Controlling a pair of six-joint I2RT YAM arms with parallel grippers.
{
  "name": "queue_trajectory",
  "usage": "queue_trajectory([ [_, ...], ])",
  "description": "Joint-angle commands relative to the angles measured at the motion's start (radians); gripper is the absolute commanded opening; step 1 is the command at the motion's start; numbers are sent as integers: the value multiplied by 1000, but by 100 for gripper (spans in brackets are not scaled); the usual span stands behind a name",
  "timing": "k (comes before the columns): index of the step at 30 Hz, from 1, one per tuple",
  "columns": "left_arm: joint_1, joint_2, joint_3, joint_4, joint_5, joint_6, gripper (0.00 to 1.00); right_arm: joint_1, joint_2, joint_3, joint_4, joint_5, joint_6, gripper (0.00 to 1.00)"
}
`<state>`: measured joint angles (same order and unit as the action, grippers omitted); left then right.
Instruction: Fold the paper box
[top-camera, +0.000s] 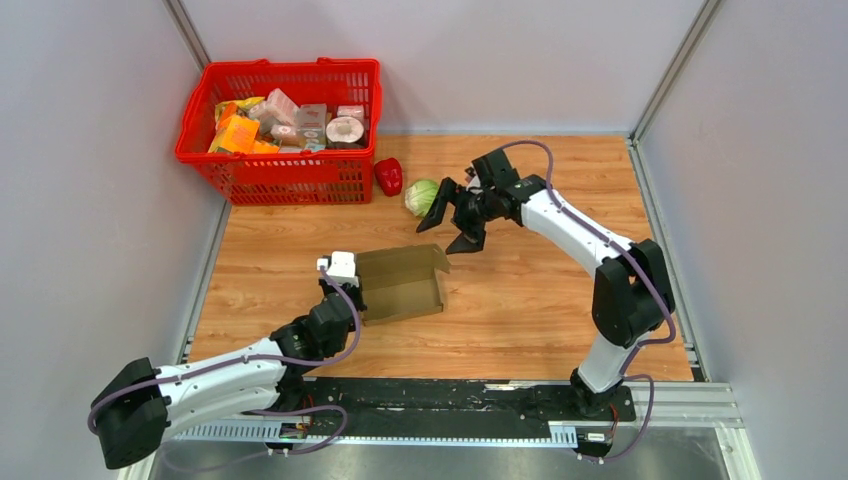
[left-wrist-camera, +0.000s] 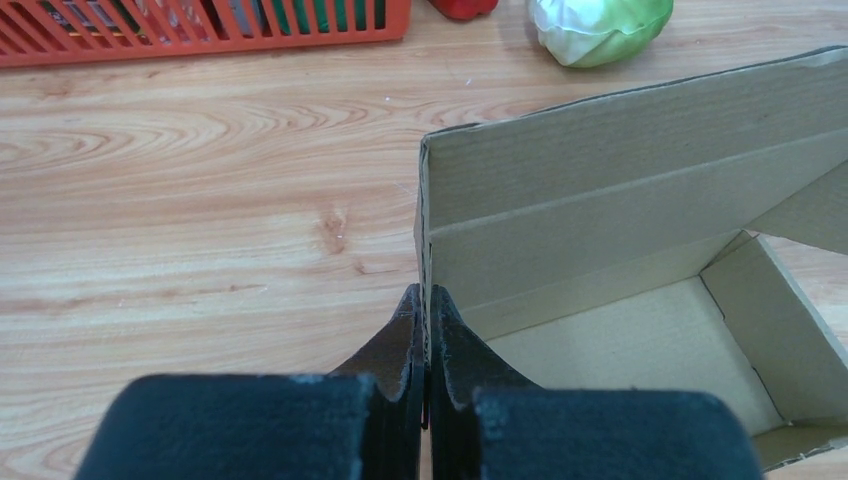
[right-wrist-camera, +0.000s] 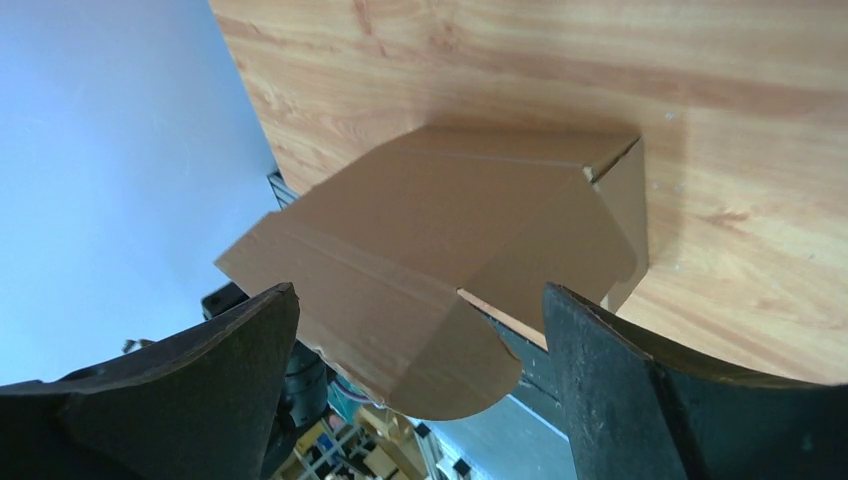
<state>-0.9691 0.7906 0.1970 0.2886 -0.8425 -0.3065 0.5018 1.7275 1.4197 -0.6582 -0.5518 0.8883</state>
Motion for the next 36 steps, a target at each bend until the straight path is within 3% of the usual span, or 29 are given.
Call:
queue_trajectory([
  [1,-5,-14,-18,30,23,32,0,53,-28,-60,12,-10,38,92],
  [5,-5,-21,-30,46,36,20,1,55,-57,-134,90,-7,92,85],
  [6,-6,-19,-31,49,37,15,2,55,-54,-143,98,-13,107,79],
  [11,-6,-28,-25,23,54,-25,9,57,-39,-173,167,-50,162,73],
  [15,-6,-62,-24,-28,91,-83,22,57,-46,-194,207,-50,198,65],
  [17,-6,-85,-18,-75,108,-118,26,57,-49,-209,239,-46,222,64],
  [21,-6,-132,16,-181,150,-203,46,64,-69,-263,290,-43,258,64],
  [24,-6,-185,33,-249,192,-259,54,75,-85,-311,347,-33,278,63],
  [28,-5,-247,64,-348,223,-307,56,87,-100,-335,384,-20,290,60],
  [36,-3,-252,117,-394,316,-367,58,109,-129,-340,388,-2,340,61],
])
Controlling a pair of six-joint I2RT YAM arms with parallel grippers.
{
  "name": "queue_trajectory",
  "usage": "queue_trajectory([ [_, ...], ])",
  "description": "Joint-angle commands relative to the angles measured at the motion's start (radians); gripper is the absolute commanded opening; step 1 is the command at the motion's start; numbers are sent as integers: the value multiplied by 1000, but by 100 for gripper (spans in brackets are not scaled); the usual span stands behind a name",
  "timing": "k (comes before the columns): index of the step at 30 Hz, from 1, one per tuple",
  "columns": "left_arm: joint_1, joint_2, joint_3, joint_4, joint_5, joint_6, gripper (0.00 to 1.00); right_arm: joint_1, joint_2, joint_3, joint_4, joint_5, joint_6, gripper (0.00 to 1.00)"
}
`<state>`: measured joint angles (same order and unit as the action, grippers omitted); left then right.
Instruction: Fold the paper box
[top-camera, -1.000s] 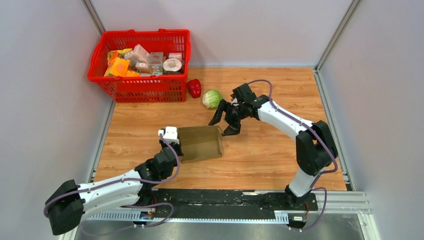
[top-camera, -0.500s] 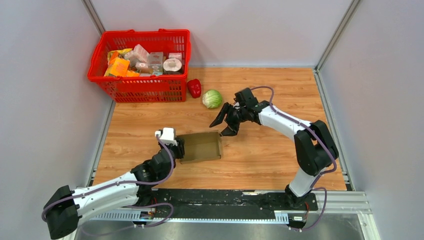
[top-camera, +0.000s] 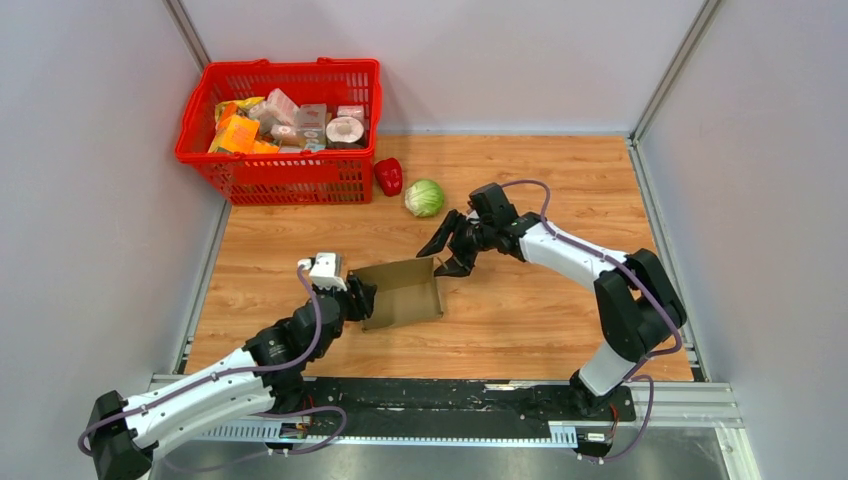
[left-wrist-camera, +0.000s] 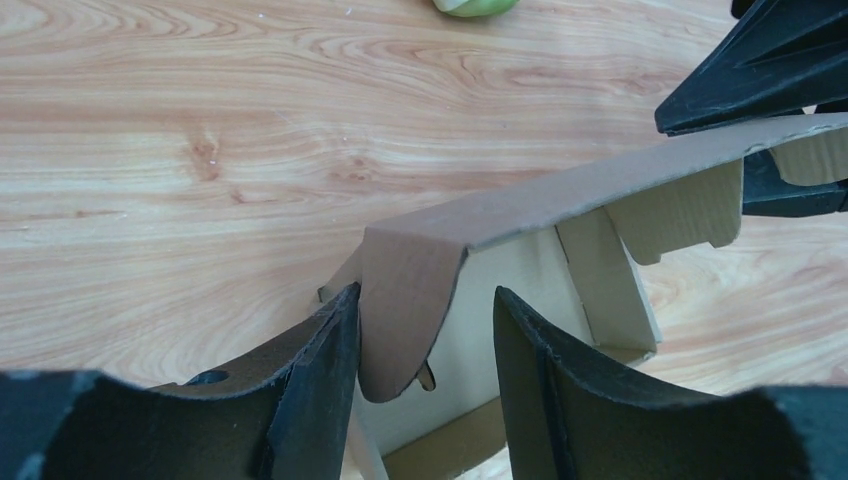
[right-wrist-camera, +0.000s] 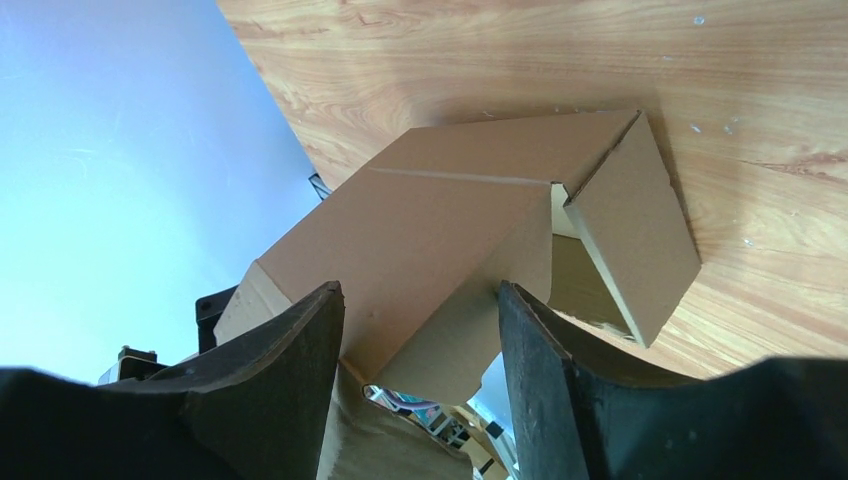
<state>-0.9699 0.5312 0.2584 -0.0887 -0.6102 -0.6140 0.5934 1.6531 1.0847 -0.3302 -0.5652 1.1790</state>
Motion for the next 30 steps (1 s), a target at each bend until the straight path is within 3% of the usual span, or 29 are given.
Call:
queue_trajectory([
  [1,-3,22,58,-7,89,-61,58,17,-55,-6,60,16,45,61],
  [12,-3,119,27,27,63,-61,54,43,-44,-77,105,47,24,52],
  [18,-4,67,10,12,96,-44,58,42,-47,-117,129,65,8,47],
  [23,-4,-36,33,-107,125,-67,69,43,-38,-143,195,53,36,47],
  [30,-3,-215,55,-368,170,-190,69,43,-36,-146,224,62,54,47],
])
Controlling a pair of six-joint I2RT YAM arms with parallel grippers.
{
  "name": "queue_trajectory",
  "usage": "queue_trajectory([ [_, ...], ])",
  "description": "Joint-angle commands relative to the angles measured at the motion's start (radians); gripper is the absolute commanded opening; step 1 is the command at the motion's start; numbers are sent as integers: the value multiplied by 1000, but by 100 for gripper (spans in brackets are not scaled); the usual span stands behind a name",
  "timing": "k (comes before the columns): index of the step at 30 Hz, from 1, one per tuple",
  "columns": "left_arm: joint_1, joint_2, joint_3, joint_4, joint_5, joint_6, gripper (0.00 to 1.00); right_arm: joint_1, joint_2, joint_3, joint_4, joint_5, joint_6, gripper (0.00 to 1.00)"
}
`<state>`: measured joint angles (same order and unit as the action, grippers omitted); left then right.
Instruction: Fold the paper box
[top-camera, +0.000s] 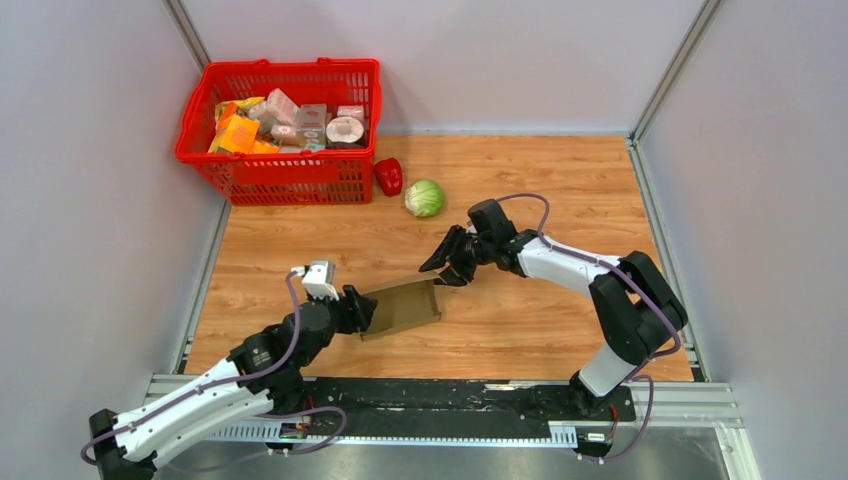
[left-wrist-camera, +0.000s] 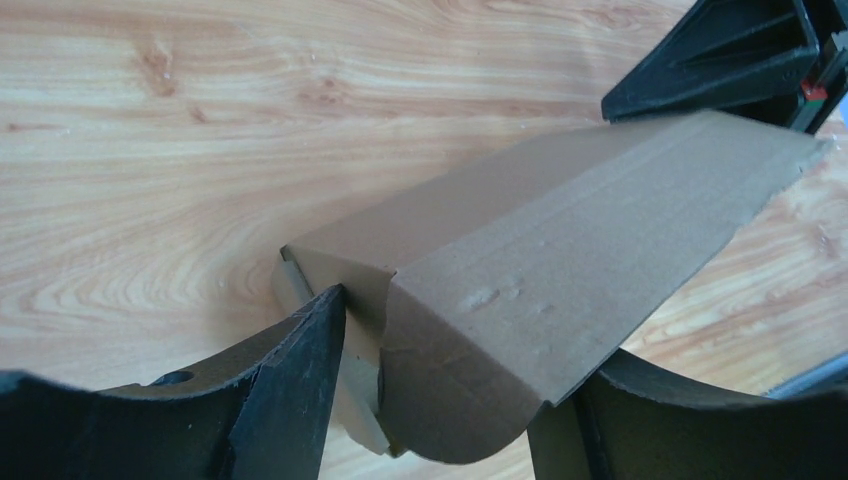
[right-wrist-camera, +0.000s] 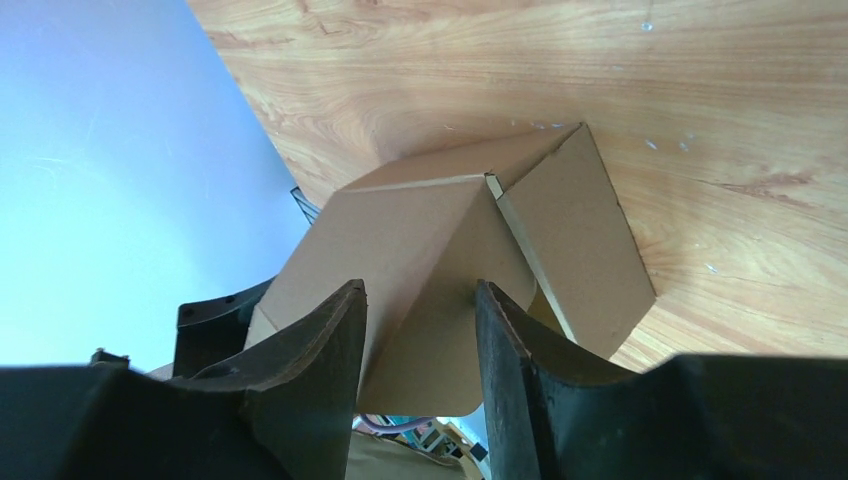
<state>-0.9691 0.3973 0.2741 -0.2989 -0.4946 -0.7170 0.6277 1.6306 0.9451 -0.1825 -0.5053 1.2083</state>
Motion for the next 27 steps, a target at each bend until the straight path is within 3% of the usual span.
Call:
queue_trajectory([
  [1,-3,-101,40,-175,63,-97,69,7,-12,-6,81,1,30,47],
  [5,-5,-184,57,-239,122,-96,67,6,-11,4,75,2,22,47],
  [13,-3,-357,160,-517,128,-156,68,3,-11,14,77,-4,-4,49],
  [16,-3,-455,215,-603,90,-199,69,0,-6,17,83,-16,-4,50],
  [18,-3,-472,266,-692,9,-304,72,1,-6,21,81,-19,-9,50],
  [20,-3,-442,319,-721,-16,-360,73,1,-8,24,80,-21,-13,50],
  [24,-3,-152,445,-764,-54,-493,72,0,-14,24,74,-24,-29,50],
  [27,7,21,556,-776,-124,-512,81,1,-9,21,75,-25,-32,49],
])
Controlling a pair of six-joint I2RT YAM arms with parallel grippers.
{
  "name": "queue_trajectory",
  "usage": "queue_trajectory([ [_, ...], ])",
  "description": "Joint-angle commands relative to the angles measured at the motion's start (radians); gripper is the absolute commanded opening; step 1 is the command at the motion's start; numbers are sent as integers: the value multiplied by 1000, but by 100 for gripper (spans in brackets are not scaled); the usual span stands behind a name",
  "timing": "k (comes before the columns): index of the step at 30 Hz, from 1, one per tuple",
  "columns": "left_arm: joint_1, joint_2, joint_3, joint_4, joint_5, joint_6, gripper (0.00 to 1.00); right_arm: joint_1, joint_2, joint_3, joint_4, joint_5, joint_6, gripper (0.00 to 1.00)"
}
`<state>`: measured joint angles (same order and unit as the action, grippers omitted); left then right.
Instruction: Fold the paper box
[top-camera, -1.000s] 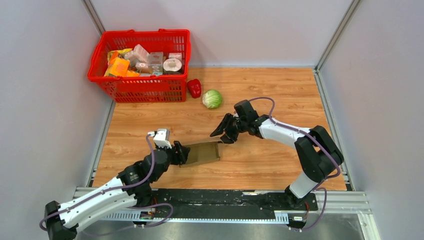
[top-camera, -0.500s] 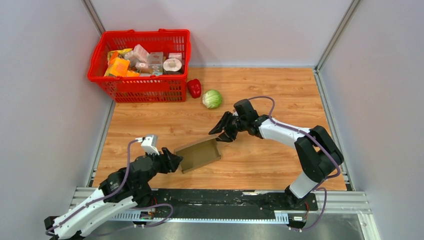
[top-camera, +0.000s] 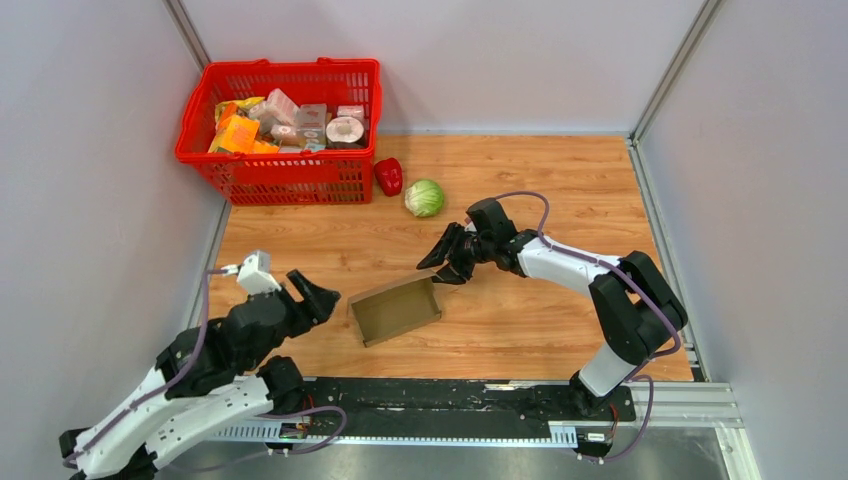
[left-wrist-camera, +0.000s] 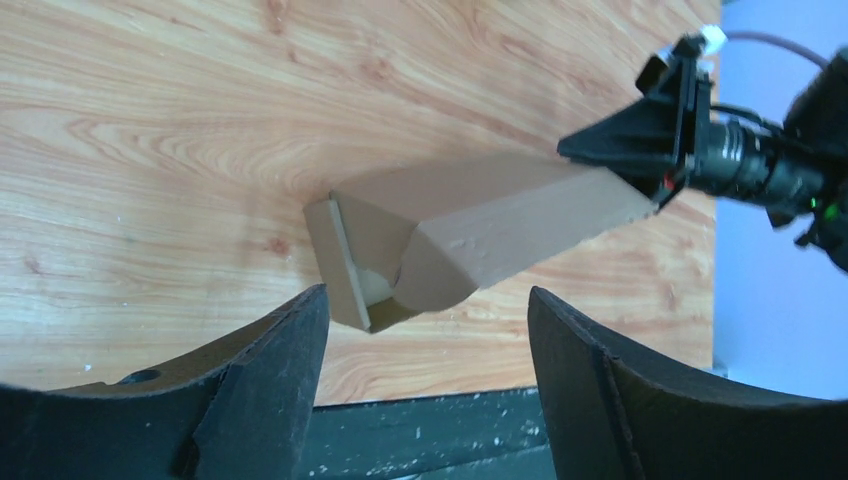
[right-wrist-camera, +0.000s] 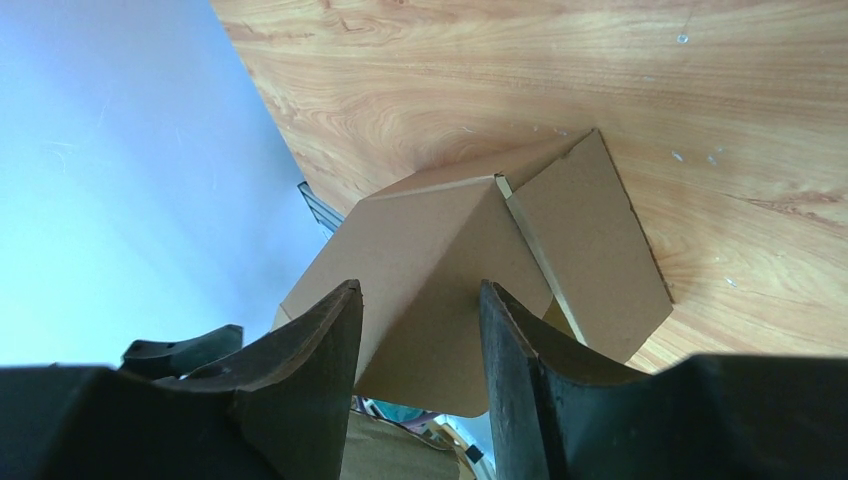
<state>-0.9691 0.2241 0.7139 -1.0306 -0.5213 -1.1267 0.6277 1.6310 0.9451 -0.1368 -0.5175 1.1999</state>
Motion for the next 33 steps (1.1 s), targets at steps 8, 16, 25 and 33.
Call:
queue_trajectory([
  [8,362,373,147,7,321,-148,85,1,-20,20,23,-21,-34,49],
  [16,421,351,-13,139,484,-327,82,0,-19,30,13,-30,-48,49],
  [25,506,421,-96,256,517,-387,77,3,-25,21,16,-29,-49,49],
  [33,518,431,-154,323,549,-366,68,6,-30,27,-7,-26,-75,49],
])
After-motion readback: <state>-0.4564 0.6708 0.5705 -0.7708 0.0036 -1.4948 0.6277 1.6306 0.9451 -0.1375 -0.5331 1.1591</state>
